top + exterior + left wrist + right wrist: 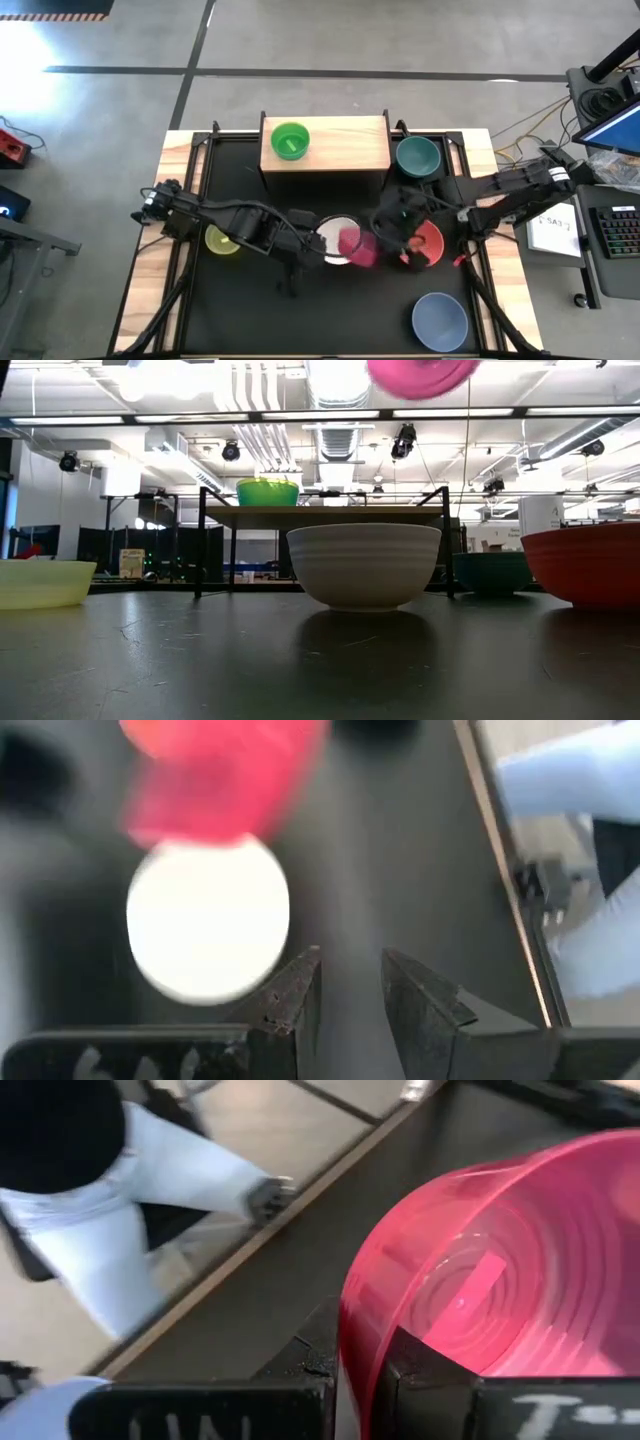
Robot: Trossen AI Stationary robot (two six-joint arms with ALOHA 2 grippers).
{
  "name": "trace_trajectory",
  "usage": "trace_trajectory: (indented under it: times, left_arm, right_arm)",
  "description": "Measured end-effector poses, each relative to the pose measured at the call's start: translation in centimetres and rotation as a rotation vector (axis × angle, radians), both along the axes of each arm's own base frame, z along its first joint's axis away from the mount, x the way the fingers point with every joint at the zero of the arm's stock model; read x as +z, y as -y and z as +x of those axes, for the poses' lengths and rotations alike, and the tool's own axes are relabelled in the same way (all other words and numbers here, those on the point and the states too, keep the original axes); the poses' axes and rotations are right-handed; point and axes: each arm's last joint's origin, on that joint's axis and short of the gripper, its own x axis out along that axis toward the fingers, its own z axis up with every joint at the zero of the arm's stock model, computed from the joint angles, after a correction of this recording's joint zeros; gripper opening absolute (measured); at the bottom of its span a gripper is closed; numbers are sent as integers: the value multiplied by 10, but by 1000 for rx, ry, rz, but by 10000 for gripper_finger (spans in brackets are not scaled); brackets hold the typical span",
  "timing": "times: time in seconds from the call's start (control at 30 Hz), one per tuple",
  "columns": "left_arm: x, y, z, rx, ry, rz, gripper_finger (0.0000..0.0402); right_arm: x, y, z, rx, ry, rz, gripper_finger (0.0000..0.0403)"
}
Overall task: Place and stack bowls onto a shelf
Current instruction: Stack the small pink bowl on top of the small green bowl on the shelf
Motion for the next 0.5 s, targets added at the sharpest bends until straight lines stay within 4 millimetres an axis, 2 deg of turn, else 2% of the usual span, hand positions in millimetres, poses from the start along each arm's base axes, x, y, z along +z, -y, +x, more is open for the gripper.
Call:
trace_trajectory:
  times: [0.17,0.37,0.5]
  left_arm:
    - [-5,1,-13,117,-129,-17,84]
    - [-5,12,-18,188,-117,-8,84]
    - [-5,20,-23,264,-94,10,84]
  right_arm:
    - [2,44,7,-106,78,-54,9]
    - [9,92,22,-272,248,-71,9]
    - [3,116,38,-342,314,-77,9]
